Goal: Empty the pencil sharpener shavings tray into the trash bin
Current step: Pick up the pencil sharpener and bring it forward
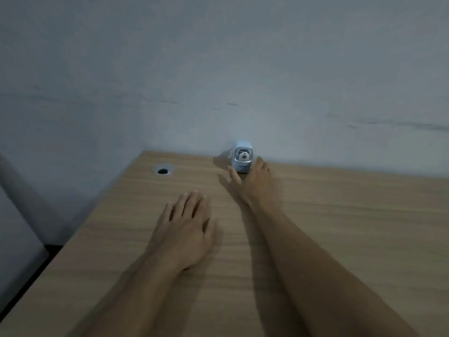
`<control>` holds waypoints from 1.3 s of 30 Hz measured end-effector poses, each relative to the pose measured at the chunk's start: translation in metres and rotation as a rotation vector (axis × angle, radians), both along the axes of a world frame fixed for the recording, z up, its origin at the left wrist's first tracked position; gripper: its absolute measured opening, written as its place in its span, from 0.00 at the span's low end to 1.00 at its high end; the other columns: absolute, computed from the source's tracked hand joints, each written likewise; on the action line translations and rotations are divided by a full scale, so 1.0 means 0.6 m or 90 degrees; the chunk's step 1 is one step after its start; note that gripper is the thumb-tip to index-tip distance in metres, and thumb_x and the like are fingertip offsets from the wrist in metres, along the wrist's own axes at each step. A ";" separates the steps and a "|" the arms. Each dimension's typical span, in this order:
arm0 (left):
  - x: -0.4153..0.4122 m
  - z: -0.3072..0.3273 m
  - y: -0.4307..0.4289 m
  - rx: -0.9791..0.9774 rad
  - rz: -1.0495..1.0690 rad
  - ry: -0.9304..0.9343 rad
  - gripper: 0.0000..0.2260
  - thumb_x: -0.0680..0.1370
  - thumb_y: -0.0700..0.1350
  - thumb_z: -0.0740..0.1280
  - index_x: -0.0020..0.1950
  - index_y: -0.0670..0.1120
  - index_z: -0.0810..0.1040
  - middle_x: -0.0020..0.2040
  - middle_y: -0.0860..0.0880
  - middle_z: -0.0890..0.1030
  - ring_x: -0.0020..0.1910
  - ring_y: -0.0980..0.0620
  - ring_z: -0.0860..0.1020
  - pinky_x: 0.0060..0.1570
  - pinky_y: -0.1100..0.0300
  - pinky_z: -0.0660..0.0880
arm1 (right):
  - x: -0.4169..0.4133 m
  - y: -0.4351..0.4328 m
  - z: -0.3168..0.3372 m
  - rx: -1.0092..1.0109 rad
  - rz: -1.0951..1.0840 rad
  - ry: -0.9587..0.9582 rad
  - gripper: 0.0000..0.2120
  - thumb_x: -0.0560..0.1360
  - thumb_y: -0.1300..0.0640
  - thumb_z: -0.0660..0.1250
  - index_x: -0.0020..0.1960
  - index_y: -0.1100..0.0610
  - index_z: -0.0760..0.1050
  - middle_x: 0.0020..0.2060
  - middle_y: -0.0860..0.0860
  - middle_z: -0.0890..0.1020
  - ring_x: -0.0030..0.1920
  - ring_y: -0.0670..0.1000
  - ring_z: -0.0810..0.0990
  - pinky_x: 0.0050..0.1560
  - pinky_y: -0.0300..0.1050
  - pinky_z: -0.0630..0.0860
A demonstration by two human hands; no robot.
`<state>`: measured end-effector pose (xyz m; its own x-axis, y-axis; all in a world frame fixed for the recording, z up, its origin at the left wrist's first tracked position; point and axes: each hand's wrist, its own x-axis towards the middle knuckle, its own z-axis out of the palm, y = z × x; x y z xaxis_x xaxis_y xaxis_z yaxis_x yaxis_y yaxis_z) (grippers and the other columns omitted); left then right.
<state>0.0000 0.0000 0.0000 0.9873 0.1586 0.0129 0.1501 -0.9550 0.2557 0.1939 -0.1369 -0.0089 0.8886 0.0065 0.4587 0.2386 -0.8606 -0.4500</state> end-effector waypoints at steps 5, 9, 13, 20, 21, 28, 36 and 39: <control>0.014 -0.014 0.003 -0.019 -0.003 -0.011 0.33 0.89 0.64 0.45 0.93 0.55 0.43 0.94 0.54 0.39 0.92 0.52 0.37 0.90 0.43 0.38 | 0.059 0.026 0.009 0.051 -0.025 -0.017 0.39 0.75 0.31 0.74 0.65 0.64 0.74 0.61 0.63 0.83 0.63 0.67 0.83 0.62 0.62 0.79; 0.015 -0.023 0.011 -0.015 -0.005 -0.034 0.33 0.89 0.64 0.47 0.93 0.56 0.46 0.94 0.54 0.42 0.93 0.52 0.39 0.90 0.42 0.40 | 0.076 0.033 -0.002 0.058 -0.019 -0.003 0.35 0.75 0.36 0.76 0.64 0.65 0.74 0.61 0.65 0.84 0.64 0.68 0.82 0.63 0.63 0.77; 0.017 -0.007 0.023 -0.069 0.002 -0.063 0.31 0.88 0.63 0.56 0.91 0.57 0.58 0.94 0.54 0.51 0.93 0.50 0.49 0.90 0.45 0.46 | 0.061 0.016 -0.008 0.113 0.007 0.032 0.33 0.74 0.41 0.78 0.64 0.65 0.74 0.62 0.64 0.84 0.65 0.69 0.82 0.63 0.62 0.78; -0.019 0.012 0.027 -0.388 0.048 -0.233 0.16 0.88 0.47 0.69 0.77 0.49 0.83 0.73 0.54 0.81 0.69 0.57 0.80 0.59 0.81 0.72 | -0.051 -0.038 -0.009 0.147 0.122 0.079 0.32 0.73 0.43 0.81 0.66 0.63 0.76 0.64 0.61 0.85 0.67 0.66 0.80 0.62 0.57 0.78; -0.028 0.012 0.026 -0.388 0.043 -0.228 0.16 0.88 0.47 0.69 0.76 0.50 0.83 0.72 0.55 0.82 0.67 0.58 0.81 0.59 0.79 0.74 | -0.073 -0.048 -0.010 0.151 0.146 0.085 0.32 0.72 0.43 0.82 0.66 0.62 0.76 0.63 0.60 0.85 0.66 0.65 0.81 0.61 0.56 0.78; -0.072 -0.002 0.030 -0.297 -0.040 -0.155 0.19 0.80 0.63 0.70 0.69 0.60 0.86 0.67 0.64 0.83 0.72 0.60 0.79 0.78 0.50 0.76 | -0.222 -0.119 0.001 0.126 0.295 0.131 0.25 0.72 0.45 0.83 0.62 0.49 0.76 0.51 0.41 0.84 0.55 0.52 0.84 0.50 0.42 0.80; -0.101 0.013 0.041 -0.335 -0.190 -0.024 0.31 0.78 0.57 0.81 0.81 0.58 0.79 0.77 0.62 0.81 0.77 0.62 0.77 0.83 0.51 0.71 | -0.305 -0.177 0.010 0.127 0.464 0.171 0.35 0.74 0.46 0.84 0.78 0.44 0.75 0.65 0.37 0.86 0.64 0.35 0.84 0.64 0.33 0.79; -0.106 0.020 0.035 -0.413 -0.221 -0.011 0.29 0.78 0.52 0.83 0.78 0.56 0.82 0.75 0.61 0.84 0.76 0.62 0.80 0.83 0.51 0.72 | -0.313 -0.183 0.015 0.133 0.505 0.184 0.36 0.74 0.49 0.85 0.79 0.45 0.75 0.67 0.37 0.86 0.66 0.36 0.84 0.67 0.34 0.79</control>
<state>-0.0634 0.0212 0.0120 0.9824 -0.1825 0.0389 -0.1431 -0.6028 0.7850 0.0060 -0.2468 0.0000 0.7388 0.6142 0.2774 0.5854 -0.3810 -0.7156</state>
